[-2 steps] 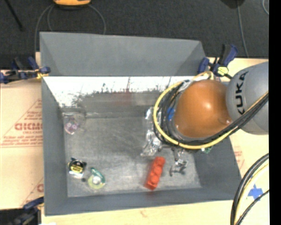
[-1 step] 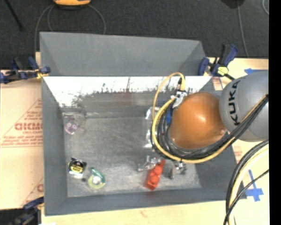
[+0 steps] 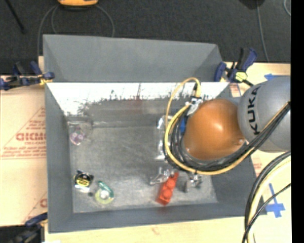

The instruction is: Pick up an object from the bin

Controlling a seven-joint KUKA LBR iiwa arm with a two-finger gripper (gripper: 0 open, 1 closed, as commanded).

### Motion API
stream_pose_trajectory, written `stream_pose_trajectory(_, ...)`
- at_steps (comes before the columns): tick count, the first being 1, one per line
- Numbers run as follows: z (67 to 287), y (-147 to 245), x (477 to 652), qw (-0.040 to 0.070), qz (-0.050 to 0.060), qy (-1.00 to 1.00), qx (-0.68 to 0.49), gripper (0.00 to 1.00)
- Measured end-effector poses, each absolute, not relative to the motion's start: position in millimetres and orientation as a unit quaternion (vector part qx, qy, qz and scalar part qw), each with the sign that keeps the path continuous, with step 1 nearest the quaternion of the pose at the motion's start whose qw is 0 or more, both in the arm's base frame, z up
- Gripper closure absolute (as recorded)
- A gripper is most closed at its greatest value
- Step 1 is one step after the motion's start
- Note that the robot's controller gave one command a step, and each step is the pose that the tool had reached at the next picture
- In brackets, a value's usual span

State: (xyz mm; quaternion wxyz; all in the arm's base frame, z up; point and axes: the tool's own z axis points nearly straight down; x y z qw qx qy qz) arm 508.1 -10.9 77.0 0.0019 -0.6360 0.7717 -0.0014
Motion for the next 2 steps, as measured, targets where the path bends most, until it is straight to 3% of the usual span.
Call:
stream_pose_trajectory(1,80.0,-11.9,509.7,0.001,-0.003,0.772,-0.635,1.00)
stream_pose_trajectory(2,96.9,-12.8,510.7,0.002,-0.001,0.774,-0.633,1.00)
